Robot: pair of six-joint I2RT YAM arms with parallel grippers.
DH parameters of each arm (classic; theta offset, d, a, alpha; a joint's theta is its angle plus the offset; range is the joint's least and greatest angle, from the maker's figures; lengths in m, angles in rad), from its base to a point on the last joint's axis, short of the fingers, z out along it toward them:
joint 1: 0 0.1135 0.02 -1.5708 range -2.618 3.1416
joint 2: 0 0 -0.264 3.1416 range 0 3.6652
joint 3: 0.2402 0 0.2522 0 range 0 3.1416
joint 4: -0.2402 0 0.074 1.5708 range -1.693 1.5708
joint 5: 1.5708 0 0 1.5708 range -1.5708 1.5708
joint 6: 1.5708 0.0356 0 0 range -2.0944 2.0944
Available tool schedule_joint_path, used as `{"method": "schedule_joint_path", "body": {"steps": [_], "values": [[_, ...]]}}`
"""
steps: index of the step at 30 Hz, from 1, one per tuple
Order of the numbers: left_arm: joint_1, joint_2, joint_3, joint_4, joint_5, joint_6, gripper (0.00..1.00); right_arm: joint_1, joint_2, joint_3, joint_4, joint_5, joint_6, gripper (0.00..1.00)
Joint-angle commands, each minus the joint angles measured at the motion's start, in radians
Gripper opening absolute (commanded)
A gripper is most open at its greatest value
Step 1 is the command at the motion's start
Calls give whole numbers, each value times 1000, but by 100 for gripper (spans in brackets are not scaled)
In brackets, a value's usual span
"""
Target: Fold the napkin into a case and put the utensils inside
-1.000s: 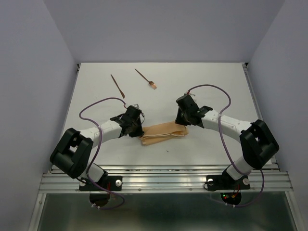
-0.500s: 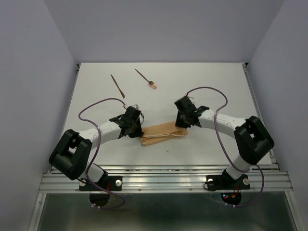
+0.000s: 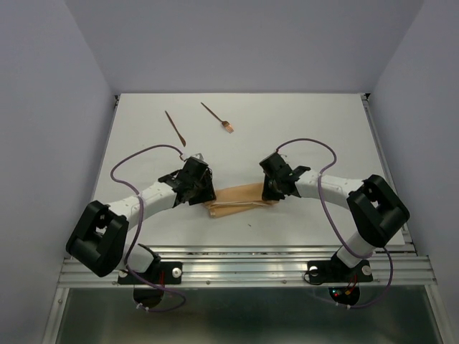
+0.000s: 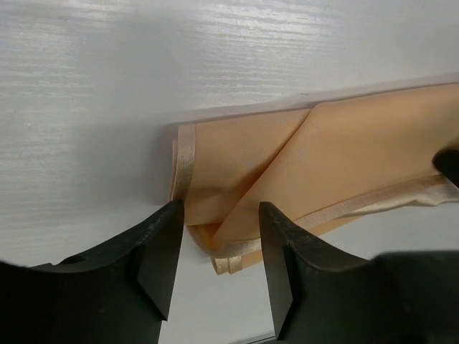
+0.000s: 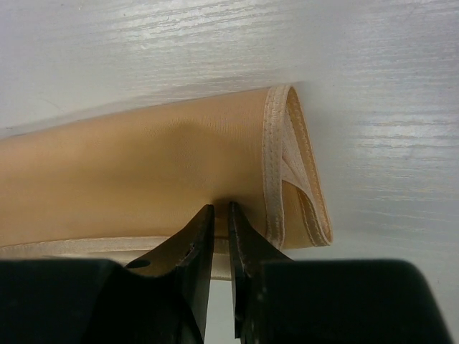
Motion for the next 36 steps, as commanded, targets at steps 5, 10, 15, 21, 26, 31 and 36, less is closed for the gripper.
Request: {"method": "schedule_joint_path", "body": {"steps": [5, 10, 15, 21, 26, 31, 36], "values": [[-4, -85, -2, 19, -2, -17, 78, 9, 6, -2, 21, 19, -6, 19], [-4, -108, -32, 51, 71, 12, 88, 9, 3, -3, 21, 16, -7, 19], [-4, -80, -36, 27, 75, 29, 88, 9, 3, 4, 21, 19, -12, 19], [-4, -80, -58, 22, 78, 35, 83, 9, 6, 6, 17, 24, -12, 20], [-4, -76, -56, 44, 76, 35, 76, 9, 11, 13, 12, 29, -16, 20], [-4, -50, -47, 48, 79, 43, 71, 9, 14, 18, 7, 29, -16, 20], [-5, -25, -44, 54, 91, 52, 70, 9, 8, 29, 0, 33, -18, 20]]}}
